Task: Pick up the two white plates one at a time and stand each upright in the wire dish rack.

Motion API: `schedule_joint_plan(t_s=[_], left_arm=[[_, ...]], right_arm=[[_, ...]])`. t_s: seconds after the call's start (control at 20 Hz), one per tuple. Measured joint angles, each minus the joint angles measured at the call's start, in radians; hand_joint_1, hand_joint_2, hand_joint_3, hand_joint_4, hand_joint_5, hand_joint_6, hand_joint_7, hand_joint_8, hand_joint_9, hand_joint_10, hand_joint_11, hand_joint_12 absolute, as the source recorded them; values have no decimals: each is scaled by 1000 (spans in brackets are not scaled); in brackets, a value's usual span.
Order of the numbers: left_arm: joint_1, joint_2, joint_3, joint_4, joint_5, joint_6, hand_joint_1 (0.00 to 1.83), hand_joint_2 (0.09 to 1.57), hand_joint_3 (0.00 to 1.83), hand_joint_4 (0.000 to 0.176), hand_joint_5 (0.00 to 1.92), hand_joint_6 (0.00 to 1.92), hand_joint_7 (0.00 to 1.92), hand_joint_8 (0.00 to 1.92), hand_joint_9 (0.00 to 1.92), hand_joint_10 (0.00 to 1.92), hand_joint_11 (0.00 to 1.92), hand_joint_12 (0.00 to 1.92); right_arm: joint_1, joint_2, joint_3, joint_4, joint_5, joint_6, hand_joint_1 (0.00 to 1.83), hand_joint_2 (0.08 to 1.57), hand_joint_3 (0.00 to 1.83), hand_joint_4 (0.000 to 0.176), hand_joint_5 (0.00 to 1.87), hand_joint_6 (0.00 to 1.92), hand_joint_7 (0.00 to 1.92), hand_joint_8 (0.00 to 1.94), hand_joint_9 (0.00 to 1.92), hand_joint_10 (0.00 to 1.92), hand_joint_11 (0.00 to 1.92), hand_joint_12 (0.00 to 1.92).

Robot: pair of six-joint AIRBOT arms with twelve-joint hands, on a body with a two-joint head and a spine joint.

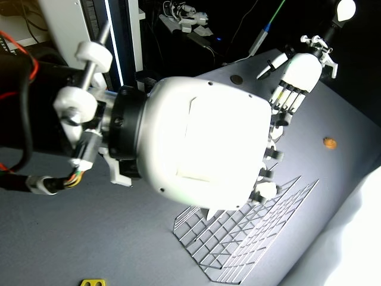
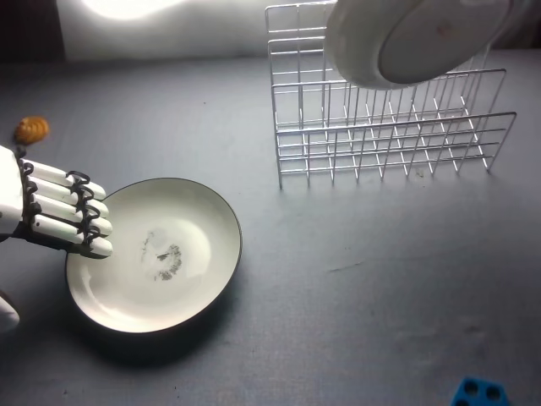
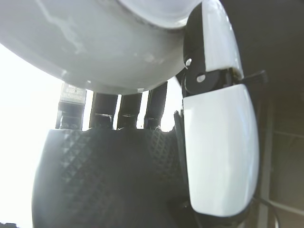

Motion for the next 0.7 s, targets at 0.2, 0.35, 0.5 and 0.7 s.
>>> schedule_joint_plan(t_s=[0.2, 0.35, 0.5, 0.7], left_arm=[[1, -1, 11, -3, 8, 0, 0, 1146, 2, 0, 113, 0, 98, 0, 62, 2, 22, 21], [4, -5, 15, -4, 6, 0, 0, 1142, 0, 0, 134, 9, 104, 5, 65, 4, 17, 21], [4, -7, 18, -6, 7, 0, 0, 1141, 0, 0, 144, 7, 117, 6, 78, 6, 32, 31], [4, -7, 20, -8, 6, 0, 0, 1143, 0, 0, 129, 0, 96, 0, 57, 0, 6, 26]], right_arm=[[-11, -18, 35, 2, -13, 6, 1223, 1106, 0, 21, 998, 1011, 1029, 865, 1179, 6, 631, 1054], [-18, -42, 82, 53, -16, 13, 1217, 1113, 3, 22, 977, 1039, 1014, 896, 1184, 7, 627, 1062], [-18, -50, 99, 54, -35, 8, 1228, 1098, 0, 21, 1024, 966, 1043, 849, 1184, 18, 636, 1090], [-18, -55, 109, 63, -34, 8, 1226, 1101, 1, 20, 1009, 991, 1034, 859, 1180, 8, 618, 1074]])
